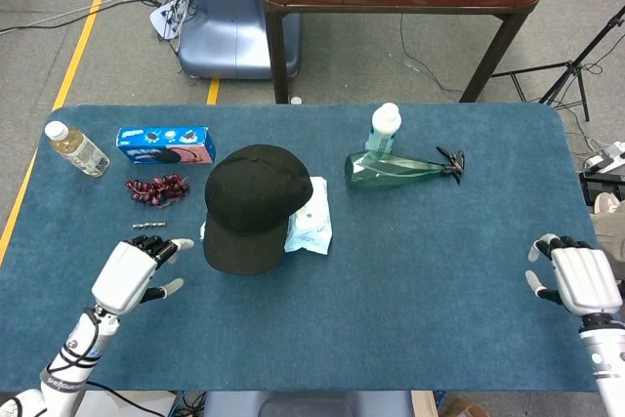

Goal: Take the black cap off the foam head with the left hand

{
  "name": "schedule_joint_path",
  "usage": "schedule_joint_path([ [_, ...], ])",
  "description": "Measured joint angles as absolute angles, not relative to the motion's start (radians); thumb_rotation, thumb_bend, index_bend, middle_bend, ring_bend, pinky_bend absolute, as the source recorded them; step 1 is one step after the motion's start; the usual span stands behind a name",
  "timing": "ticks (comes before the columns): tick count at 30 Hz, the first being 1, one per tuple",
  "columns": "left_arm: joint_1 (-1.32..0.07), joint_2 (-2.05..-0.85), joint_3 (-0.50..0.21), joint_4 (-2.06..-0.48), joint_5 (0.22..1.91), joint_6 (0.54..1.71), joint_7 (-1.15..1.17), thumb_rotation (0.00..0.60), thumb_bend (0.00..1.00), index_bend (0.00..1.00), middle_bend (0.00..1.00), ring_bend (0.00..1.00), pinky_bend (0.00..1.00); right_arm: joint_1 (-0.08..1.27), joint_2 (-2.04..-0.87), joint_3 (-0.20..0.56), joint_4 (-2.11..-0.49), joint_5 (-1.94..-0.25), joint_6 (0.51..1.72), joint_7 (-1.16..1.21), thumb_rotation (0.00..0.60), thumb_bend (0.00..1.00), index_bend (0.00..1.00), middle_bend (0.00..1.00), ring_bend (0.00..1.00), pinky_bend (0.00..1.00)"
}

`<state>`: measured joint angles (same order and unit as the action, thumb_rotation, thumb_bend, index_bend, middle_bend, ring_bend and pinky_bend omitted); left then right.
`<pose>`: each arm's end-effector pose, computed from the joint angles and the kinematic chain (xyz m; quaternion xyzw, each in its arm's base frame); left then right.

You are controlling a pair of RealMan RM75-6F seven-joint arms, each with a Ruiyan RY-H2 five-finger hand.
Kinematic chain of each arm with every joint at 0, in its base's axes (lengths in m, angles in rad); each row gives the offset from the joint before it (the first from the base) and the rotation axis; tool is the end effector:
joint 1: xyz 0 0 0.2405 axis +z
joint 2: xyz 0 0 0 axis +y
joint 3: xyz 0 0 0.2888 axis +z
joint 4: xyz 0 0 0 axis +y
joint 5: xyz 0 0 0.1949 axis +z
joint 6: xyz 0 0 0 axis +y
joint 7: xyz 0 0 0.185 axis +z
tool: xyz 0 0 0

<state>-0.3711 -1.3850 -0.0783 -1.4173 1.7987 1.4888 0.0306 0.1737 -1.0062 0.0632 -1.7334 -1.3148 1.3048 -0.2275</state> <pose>-0.2195 0.2955 0.0964 -0.6990 -0.2234 -0.5242 0.4320 -0.3366 -0.2499 0.1982 0.6320 -0.3855 0.2740 0.6139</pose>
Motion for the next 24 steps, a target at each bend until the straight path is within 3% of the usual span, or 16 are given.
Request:
schedule_joint_path([
  [8,-0.401,-1.402,-0.076,-1.45,1.806,1.473,0.062,0.6,0.0,0.24,0.53,0.52,0.63,0.17,-0.999,0.063,-1.735,-1.324,1.308,-0.215,0.6,0.33,0.49,0.39,0.34,0.4],
  [24,-0.449,-1.443,-0.077,-1.497,1.826,1.458,0.127,0.6,0.0,0.27,0.53,0.53,0.63,0.172,-0.995,0.062,-1.736,-1.321,1.298,-0.216,0.6,0.33,0.49,0.39,0.34,0.4],
])
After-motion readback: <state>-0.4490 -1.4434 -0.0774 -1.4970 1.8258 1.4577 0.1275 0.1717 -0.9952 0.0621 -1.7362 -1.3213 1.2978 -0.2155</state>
